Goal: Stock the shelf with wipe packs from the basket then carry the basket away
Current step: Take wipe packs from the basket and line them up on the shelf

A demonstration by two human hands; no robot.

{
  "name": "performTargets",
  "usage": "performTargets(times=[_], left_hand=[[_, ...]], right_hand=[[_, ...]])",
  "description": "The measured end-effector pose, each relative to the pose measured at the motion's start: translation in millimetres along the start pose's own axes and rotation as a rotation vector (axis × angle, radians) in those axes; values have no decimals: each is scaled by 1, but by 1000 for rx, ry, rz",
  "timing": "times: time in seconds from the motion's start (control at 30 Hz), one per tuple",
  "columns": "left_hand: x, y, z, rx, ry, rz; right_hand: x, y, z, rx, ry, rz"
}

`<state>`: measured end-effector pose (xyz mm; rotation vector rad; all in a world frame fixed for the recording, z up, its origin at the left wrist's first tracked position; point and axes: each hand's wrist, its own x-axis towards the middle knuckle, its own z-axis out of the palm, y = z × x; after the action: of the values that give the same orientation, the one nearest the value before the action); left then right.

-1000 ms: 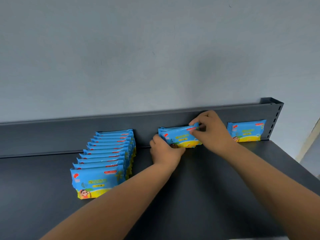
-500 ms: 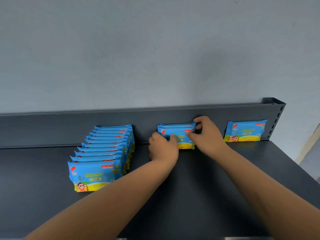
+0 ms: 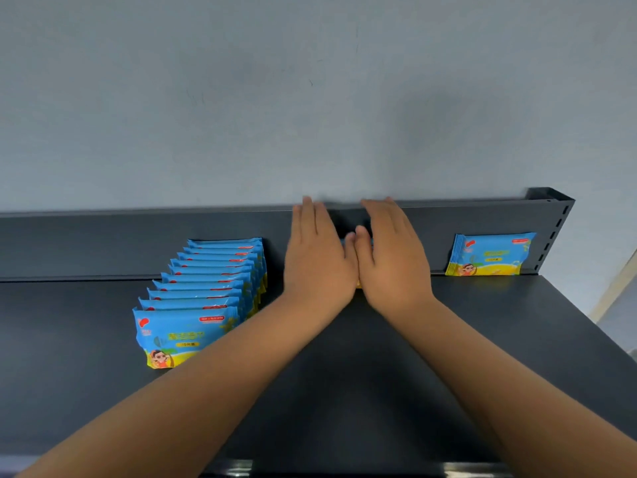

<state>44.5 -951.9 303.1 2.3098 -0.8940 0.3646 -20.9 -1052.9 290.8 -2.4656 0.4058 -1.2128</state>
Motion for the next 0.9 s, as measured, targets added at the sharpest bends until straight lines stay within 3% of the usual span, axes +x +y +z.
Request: performTargets(times=[0.1,0.2,0.53,0.9], left_hand=[[2,-4,-30,276,96,91],[-5,-15,-54,392,114,55],[-52,-81,-118,623,220,-268],[-162,-199,-224,696,361,-676]], right_hand=[[5,-18,-6,37,-16,21],[8,-37,-7,13,-60,-27],[14,-119,36,-6,-275,-211],[-31,-290,118,115,-461,-548]])
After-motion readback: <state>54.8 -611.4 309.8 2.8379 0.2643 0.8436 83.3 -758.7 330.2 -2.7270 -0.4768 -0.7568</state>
